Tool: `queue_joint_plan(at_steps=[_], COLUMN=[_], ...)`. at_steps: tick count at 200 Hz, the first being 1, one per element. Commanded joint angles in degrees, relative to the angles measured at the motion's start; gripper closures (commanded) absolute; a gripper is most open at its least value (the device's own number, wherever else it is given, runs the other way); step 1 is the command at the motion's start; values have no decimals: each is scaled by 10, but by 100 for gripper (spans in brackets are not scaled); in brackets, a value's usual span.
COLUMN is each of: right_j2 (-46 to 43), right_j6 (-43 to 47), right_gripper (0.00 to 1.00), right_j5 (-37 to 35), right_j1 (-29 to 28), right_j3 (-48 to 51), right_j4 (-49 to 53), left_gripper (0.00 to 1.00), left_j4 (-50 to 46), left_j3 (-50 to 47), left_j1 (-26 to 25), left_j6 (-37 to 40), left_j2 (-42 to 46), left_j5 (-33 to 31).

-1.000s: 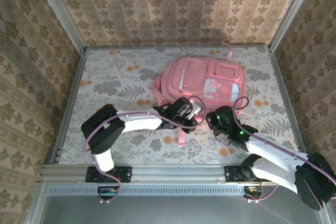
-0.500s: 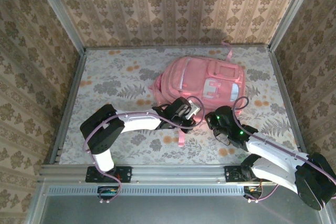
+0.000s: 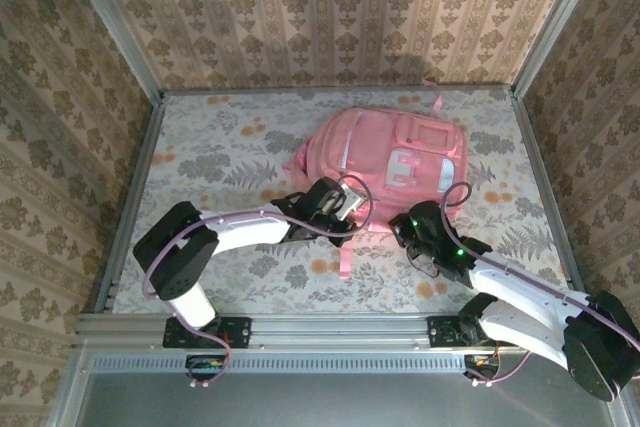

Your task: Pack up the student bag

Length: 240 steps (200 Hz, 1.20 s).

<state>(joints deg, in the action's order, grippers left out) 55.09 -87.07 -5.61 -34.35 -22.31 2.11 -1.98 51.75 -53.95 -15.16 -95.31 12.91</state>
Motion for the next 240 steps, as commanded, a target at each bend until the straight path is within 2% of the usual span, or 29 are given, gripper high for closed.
queue_joint_plan(at_steps=[1, 46, 80, 130, 158, 180, 195, 209, 240], right_j2=[-15, -17, 14, 84, 115, 144, 167, 180, 147], right_j6=[39, 104, 193, 381, 436, 443, 438, 427, 396], right_gripper=[100, 100, 100, 100, 97, 88, 75, 67, 55], right_j5=[-20, -4, 6, 39, 44, 20, -31, -64, -41], right_j1=[6, 35, 49, 103, 143, 170, 177, 180, 174], right_j3=[-20, -37, -71, -147, -193, -230, -259, -276, -286], right_j4=[38, 80, 121, 174, 199, 216, 236, 247, 274], left_gripper=[100, 100, 100, 100, 100, 100, 100, 100, 100], left_j4=[-41, -38, -39, -57, -54, -50, -53, -53, -32], left_j3=[-17, -53, -83, -118, -126, -114, -92, -70, -28], left_j1=[20, 62, 94, 98, 92, 64, 34, 15, 8], left_j6=[-1, -29, -47, -54, -55, -46, -37, -34, -56], left_j2=[23, 70, 107, 151, 159, 153, 141, 122, 68], left_j5=[-28, -22, -19, -36, -34, -29, -30, -22, 26])
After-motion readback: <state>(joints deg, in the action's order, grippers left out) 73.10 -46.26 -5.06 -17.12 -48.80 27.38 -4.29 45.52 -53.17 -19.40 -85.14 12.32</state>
